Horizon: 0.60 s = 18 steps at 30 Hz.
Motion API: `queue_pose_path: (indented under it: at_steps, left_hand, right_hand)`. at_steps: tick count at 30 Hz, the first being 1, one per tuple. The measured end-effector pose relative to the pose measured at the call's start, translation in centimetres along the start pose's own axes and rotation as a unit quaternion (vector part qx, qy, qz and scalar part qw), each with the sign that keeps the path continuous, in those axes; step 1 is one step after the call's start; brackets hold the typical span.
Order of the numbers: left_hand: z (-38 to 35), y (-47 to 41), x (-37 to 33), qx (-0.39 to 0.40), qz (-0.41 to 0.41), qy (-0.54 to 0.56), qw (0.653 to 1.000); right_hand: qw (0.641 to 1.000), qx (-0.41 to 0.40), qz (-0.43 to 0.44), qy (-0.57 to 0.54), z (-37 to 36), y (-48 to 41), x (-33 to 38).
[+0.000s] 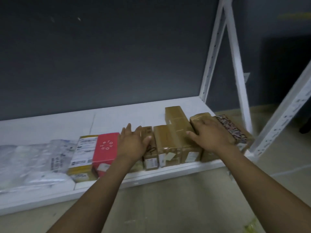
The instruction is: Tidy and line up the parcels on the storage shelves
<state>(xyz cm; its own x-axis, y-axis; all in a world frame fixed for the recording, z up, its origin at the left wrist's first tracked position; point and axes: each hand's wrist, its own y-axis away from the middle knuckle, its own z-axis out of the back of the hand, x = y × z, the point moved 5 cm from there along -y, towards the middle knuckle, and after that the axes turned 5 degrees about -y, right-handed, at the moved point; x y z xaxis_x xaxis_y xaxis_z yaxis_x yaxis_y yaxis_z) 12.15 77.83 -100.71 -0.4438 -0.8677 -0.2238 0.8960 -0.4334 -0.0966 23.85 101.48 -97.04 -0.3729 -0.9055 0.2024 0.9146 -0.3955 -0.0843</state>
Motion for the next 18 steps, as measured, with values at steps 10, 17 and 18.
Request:
queue_pose_path:
  at_steps: [10, 17, 18]
  left_hand:
    - [-0.1, 3.4, 16.7, 0.085, 0.217, 0.003, 0.972]
    - [0.2, 4.4, 16.6, 0.081, 0.247, 0.023, 0.965]
    - [-0.2, 4.5, 16.8, 0.084, 0.249, 0.041, 0.964]
  right_hand:
    - [0.981, 0.134, 0.136, 0.027, -6.4, 0.4, 14.2]
    - [0.978, 0.147, 0.112, 0.1, -6.9, 0.3, 15.0]
    - [0.979, 0.143, 0.105, 0.103, -7.0, 0.2, 15.2]
